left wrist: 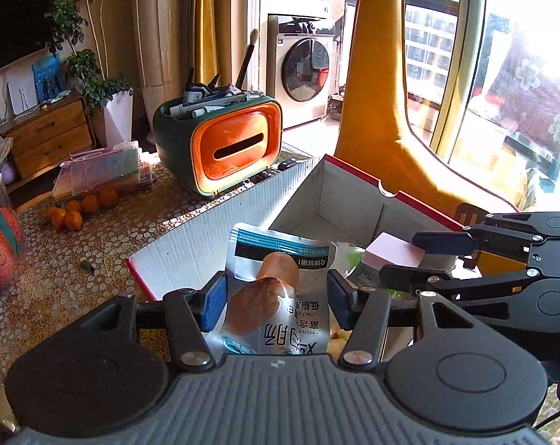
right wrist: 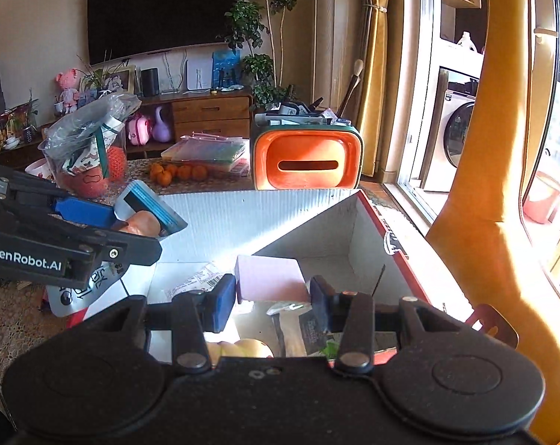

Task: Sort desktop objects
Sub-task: 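Carry the white pack in left tool while right tool carries the sticky note over the red box, then open left tool to drop the white pack while right tool releases the sticky note into the box, then lift both tools out of the red box back toward the table, then move left tool to the black plastic bag while right tool moves to the pink binder clip, then close left tool on the black plastic bag while right tool grasps the pink binder clip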

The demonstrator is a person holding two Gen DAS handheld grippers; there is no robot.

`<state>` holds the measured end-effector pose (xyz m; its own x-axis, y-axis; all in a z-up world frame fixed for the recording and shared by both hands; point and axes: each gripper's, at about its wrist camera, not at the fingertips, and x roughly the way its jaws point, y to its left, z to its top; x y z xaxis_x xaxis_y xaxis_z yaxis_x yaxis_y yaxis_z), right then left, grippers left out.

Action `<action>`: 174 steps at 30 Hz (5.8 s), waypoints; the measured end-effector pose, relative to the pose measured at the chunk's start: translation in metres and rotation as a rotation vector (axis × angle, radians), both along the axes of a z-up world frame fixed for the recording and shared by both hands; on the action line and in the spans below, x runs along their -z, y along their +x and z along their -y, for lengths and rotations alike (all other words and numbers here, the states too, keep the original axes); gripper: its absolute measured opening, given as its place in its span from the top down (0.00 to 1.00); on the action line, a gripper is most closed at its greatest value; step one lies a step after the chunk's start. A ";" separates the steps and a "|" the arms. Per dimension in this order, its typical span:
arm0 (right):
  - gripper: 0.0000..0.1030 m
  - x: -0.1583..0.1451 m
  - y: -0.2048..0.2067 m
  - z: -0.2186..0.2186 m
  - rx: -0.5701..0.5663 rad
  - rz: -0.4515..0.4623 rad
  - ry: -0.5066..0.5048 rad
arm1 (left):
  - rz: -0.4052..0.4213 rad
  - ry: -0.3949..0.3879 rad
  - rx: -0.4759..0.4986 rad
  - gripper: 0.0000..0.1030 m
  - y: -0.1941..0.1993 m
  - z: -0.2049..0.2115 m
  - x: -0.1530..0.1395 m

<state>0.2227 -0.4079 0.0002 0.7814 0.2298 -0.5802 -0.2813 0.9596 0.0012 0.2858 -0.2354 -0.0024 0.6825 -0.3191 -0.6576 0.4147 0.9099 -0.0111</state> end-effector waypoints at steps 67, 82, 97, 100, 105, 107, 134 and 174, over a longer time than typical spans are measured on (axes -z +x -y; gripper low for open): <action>0.20 -0.010 -0.033 -0.032 -0.092 -0.062 0.032 | -0.047 -0.063 -0.030 0.34 -0.048 -0.039 -0.008; 0.14 -0.024 -0.074 -0.094 -0.147 -0.021 0.070 | 0.034 -0.120 -0.163 0.23 -0.111 -0.134 -0.024; 0.10 -0.014 -0.097 -0.170 -0.205 0.007 0.021 | 0.072 -0.103 -0.267 0.20 -0.154 -0.222 -0.005; 0.09 -0.009 -0.095 -0.184 -0.207 -0.002 0.020 | 0.085 -0.085 -0.292 0.17 -0.159 -0.237 0.003; 0.08 0.001 -0.090 -0.210 -0.230 -0.026 0.007 | 0.063 -0.100 -0.334 0.17 -0.157 -0.268 0.020; 0.08 0.005 -0.088 -0.218 -0.237 -0.035 0.006 | 0.060 -0.094 -0.349 0.14 -0.156 -0.279 0.028; 0.05 0.074 -0.027 -0.282 -0.262 -0.119 -0.074 | 0.011 0.006 -0.416 0.00 -0.102 -0.341 0.114; 0.67 0.101 -0.006 -0.309 -0.303 -0.121 -0.110 | 0.015 0.046 -0.373 0.56 -0.076 -0.325 0.128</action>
